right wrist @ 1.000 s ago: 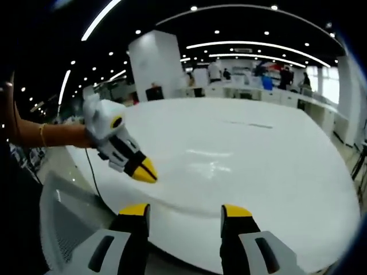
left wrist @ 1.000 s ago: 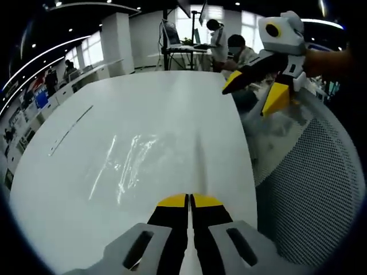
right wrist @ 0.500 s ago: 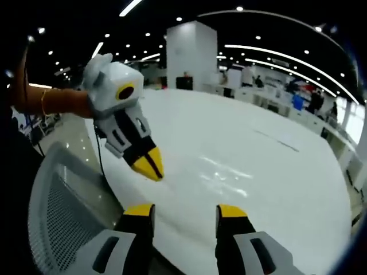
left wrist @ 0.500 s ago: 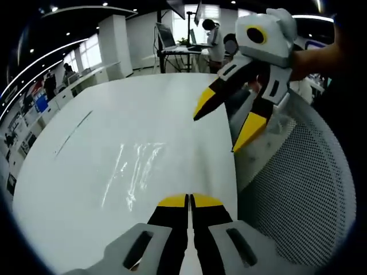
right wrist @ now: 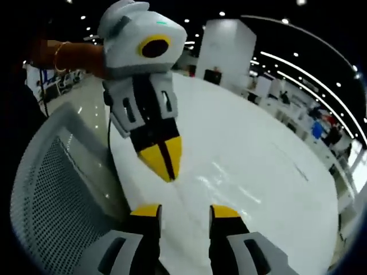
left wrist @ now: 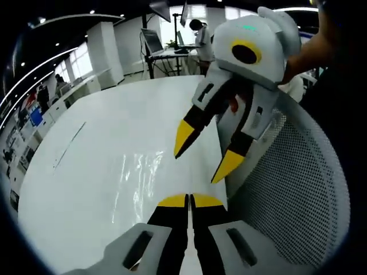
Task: Open the resealable bag by pulling the two sides of the seal apart until the entire bag opening is separated and visibly accessible.
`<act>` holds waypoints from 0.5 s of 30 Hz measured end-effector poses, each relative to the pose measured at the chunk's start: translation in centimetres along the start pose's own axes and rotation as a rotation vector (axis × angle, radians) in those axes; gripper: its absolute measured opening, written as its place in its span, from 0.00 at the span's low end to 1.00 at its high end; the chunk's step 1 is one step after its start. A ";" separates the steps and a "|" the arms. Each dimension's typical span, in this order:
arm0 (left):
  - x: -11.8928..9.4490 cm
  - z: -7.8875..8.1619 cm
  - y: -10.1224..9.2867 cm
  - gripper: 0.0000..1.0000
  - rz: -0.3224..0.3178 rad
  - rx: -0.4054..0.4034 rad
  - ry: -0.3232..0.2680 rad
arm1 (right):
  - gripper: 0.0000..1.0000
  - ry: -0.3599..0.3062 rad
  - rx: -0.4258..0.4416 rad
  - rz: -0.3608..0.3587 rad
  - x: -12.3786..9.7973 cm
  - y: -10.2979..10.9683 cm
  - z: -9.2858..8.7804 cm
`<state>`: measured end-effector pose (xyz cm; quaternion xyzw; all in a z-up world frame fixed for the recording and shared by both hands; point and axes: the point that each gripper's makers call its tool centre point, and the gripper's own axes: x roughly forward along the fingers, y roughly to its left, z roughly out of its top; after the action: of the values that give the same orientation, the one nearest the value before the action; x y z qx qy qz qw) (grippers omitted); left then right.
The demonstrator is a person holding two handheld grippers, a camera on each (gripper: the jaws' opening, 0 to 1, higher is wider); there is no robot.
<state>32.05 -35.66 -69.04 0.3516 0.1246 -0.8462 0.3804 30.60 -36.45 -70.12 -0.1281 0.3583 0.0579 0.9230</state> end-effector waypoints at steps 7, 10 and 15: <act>0.1 0.1 -0.7 0.00 -0.014 0.005 -0.002 | 0.17 0.018 -0.083 0.014 0.3 0.2 0.2; 0.3 0.1 -1.0 0.00 -0.019 0.005 -0.009 | 0.13 0.016 -0.083 0.030 0.4 0.4 0.3; 0.3 0.2 -1.2 0.00 -0.020 -0.002 -0.016 | 0.05 0.041 -0.120 0.056 0.5 0.9 -0.1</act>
<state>30.92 -35.12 -69.19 0.3432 0.1261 -0.8526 0.3732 30.70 -35.61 -70.69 -0.1742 0.3762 0.1023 0.9042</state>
